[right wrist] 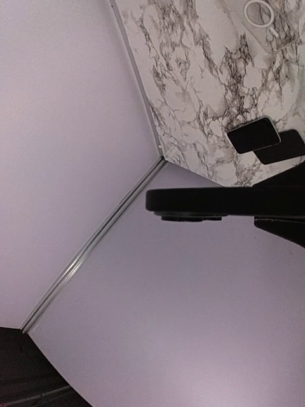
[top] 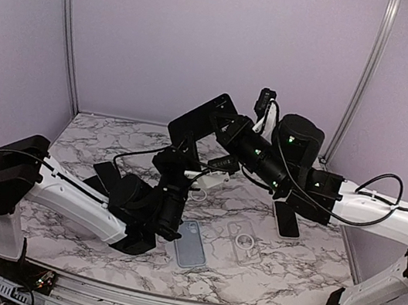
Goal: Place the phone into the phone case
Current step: Pass from the right arm to the left, then pass from the left arm to the right
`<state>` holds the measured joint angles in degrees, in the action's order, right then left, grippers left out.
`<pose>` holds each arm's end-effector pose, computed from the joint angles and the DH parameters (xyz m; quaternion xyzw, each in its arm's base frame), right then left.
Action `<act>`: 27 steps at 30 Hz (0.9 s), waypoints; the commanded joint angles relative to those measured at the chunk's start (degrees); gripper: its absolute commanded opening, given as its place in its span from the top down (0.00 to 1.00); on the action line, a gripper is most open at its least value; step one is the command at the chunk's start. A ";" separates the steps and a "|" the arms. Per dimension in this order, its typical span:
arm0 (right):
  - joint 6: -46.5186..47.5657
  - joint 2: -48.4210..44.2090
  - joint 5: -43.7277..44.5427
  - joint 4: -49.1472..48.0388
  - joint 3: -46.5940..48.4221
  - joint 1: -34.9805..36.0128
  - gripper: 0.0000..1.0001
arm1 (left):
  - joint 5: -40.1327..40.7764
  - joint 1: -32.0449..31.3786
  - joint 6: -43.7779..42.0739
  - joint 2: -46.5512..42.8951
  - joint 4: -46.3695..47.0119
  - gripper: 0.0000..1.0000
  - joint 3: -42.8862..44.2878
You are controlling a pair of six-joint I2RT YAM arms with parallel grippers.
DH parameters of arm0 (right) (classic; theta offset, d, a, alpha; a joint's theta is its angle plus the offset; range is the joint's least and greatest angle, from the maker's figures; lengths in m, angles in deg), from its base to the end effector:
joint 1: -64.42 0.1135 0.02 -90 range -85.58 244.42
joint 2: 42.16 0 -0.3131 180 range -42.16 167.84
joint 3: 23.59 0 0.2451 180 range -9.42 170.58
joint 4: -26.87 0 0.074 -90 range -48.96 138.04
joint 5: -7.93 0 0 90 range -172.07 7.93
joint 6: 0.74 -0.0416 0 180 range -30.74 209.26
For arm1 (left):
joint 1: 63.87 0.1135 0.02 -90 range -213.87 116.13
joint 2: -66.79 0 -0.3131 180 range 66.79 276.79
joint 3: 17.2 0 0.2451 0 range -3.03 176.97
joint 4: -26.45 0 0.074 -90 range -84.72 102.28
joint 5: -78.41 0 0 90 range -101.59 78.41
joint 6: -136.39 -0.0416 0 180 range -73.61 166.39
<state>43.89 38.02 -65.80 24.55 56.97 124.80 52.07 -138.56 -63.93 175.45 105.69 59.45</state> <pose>0.1710 0.2772 0.4290 0.0123 0.6908 0.5122 0.5102 0.1391 -0.3671 0.3481 0.3310 0.4771 0.4251 0.6944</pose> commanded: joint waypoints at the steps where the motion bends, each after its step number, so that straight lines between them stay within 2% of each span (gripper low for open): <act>1: 0.75 -0.92 -4.10 -1.49 1.11 1.42 1.00 | 2.06 1.70 -0.93 -1.86 8.49 1.00 0.10; 6: 1.69 -1.17 -3.99 -1.63 0.90 1.36 1.00 | 2.29 1.66 0.68 -2.60 8.46 1.00 -0.34; 7: 2.21 -1.12 -4.30 -1.73 1.00 1.38 0.96 | 2.29 1.68 1.46 -2.92 8.50 1.00 -0.40; 10: 5.31 -1.24 -6.51 -3.77 0.94 1.36 0.58 | 2.32 1.46 5.34 -4.37 8.26 1.00 -0.76; 13: 11.34 -1.75 -8.40 -4.36 1.53 1.36 0.26 | 3.05 0.98 12.89 -7.65 6.83 1.00 -2.10; 16: 18.43 -3.49 -9.34 -3.16 1.63 1.41 0.13 | 4.19 0.93 29.64 -14.13 -3.36 1.00 -4.36; 19: 26.83 -6.62 -9.60 -3.52 -0.38 1.36 0.10 | 1.47 1.78 54.88 -24.44 -24.62 1.00 -7.69; 22: 31.78 -9.67 -10.26 -2.82 -1.84 0.91 0.06 | -6.56 4.61 80.04 -34.21 -44.84 1.00 -9.77; 25: 35.85 -12.19 -13.45 -1.41 -2.58 -0.57 0.04 | -18.31 7.50 94.80 -41.05 -53.79 1.00 -11.75; 27: 38.33 -13.55 -19.59 -0.60 -3.03 -2.20 0.03 | -25.54 8.60 101.13 -44.02 -56.63 1.00 -12.62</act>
<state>72.96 26.83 -76.64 21.75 55.12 124.93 43.28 -131.90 8.39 137.38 63.57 48.89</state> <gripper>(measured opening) 0.965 0.047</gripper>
